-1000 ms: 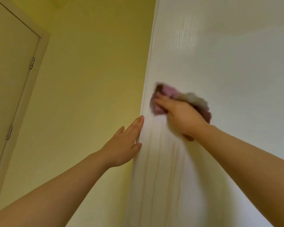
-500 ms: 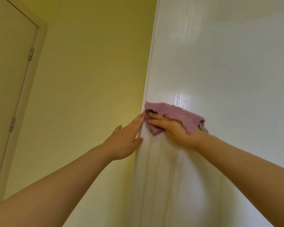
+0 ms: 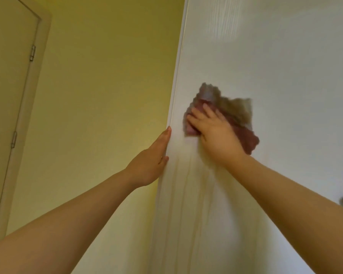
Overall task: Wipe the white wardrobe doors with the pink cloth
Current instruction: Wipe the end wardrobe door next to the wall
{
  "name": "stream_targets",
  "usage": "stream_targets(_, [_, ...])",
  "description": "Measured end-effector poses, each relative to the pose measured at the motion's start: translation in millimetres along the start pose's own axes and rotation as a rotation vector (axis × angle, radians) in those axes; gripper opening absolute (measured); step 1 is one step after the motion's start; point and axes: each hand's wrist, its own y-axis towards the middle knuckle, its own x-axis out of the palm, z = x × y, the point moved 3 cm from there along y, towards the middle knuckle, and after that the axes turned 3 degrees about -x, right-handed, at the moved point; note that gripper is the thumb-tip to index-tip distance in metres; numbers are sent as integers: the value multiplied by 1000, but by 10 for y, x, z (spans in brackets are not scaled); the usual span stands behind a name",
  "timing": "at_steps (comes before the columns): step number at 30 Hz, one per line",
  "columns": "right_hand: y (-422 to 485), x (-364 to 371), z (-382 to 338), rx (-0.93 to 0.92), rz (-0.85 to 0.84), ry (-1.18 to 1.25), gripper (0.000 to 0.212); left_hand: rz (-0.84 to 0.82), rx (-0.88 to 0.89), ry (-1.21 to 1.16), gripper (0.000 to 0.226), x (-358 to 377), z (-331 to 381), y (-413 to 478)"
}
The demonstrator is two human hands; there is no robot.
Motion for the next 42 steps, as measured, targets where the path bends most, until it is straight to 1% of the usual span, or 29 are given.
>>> stream_targets(2, [-184, 119, -203, -209, -31, -75, 55, 32, -7, -35, 70, 23, -13, 8])
stream_targets(4, [-414, 278, -295, -462, -80, -72, 50, 48, -19, -57, 68, 25, -18, 5])
stream_targets(5, [-425, 284, -260, -455, -126, 12, 45, 47, -18, -56, 68, 34, -16, -7])
stream_targets(7, [-187, 31, -143, -310, -70, 216, 29, 48, -2, -43, 69, 46, -18, -10])
stream_targets(9, [16, -36, -50, -74, -96, 457, 34, 48, 9, -32, 67, 52, 1, -24])
stream_targets(10, [18, 6, -62, -44, -174, 271, 46, 56, 15, -35, 67, 52, 18, -35])
stream_targets(11, [-73, 33, -146, -69, -166, 94, 51, 61, 10, -43, 68, 49, 31, -46])
stream_targets(12, [-197, 62, -209, -188, -146, -31, 51, 58, -5, -39, 68, 41, 54, -57])
stream_targets(14, [-433, 162, -279, -402, -185, -33, 47, 66, -56, 68, 67, 25, 90, -78])
stream_targets(16, [-305, -13, -141, -282, -258, 131, 38, 101, -109, 378, 64, 18, 128, -91])
stream_targets(18, [-105, -178, 164, -111, -42, 60, 38, 140, -116, 590, 63, 17, 161, -89])
stream_targets(20, [-94, -218, 201, -12, -8, -51, 47, 160, -114, 621, 63, 19, 177, -74])
stream_targets(22, [-262, 64, 18, -122, -88, -128, 51, 153, -121, 628, 64, 40, 176, -62])
stream_targets(23, [-296, 193, -66, -87, -133, -204, 53, 161, -127, 610, 64, 48, 166, -57])
stream_targets(24, [-279, 196, -40, 72, -197, -154, 59, 159, -129, 605, 64, 61, 134, -53])
stream_targets(25, [-435, 269, 213, 384, -188, -20, 62, 184, -113, 598, 63, 63, 113, -59])
stream_targets(26, [-478, 382, 376, 554, -146, 163, 52, 238, -71, 592, 61, 63, 127, -66])
stream_targets(27, [-427, 427, 484, 453, -7, 192, 42, 285, -30, 601, 61, 62, 143, -64])
stream_targets(28, [-266, 371, 501, 407, -14, 43, 37, 290, -22, 610, 61, 66, 148, -61])
stream_targets(29, [-233, 219, 398, 359, -69, 209, 38, 279, -41, 608, 61, 68, 154, -55])
stream_targets(30, [-296, 64, 337, 244, 45, 198, 43, 254, -85, 620, 60, 80, 125, -43])
stream_targets(32, [-417, -30, 148, -34, 61, 28, 51, 257, -111, 684, 61, 43, 152, -23])
stream_targets(33, [-562, 68, 72, -120, 27, -11, 49, 296, -36, 741, 59, 37, 194, -38])
stream_targets(35, [-746, 19, -113, -154, -94, 192, 37, 361, 66, 928, 60, 70, 231, -73])
stream_targets(37, [-739, -173, -7, -263, -120, 202, 25, 370, 99, 1016, 62, 155, 247, -109])
stream_targets(38, [-675, -245, 122, -267, -79, 194, 22, 367, 104, 1009, 63, 166, 259, -119])
stream_targets(40, [-513, -366, 416, -2, -9, 267, 30, 376, 141, 940, 63, 190, 322, -82])
stream_targets(41, [-495, -333, 466, 149, -22, 234, 39, 376, 140, 929, 63, 206, 326, -73])
stream_targets(42, [-553, -266, 469, 138, 15, 87, 44, 375, 120, 927, 64, 222, 324, -60])
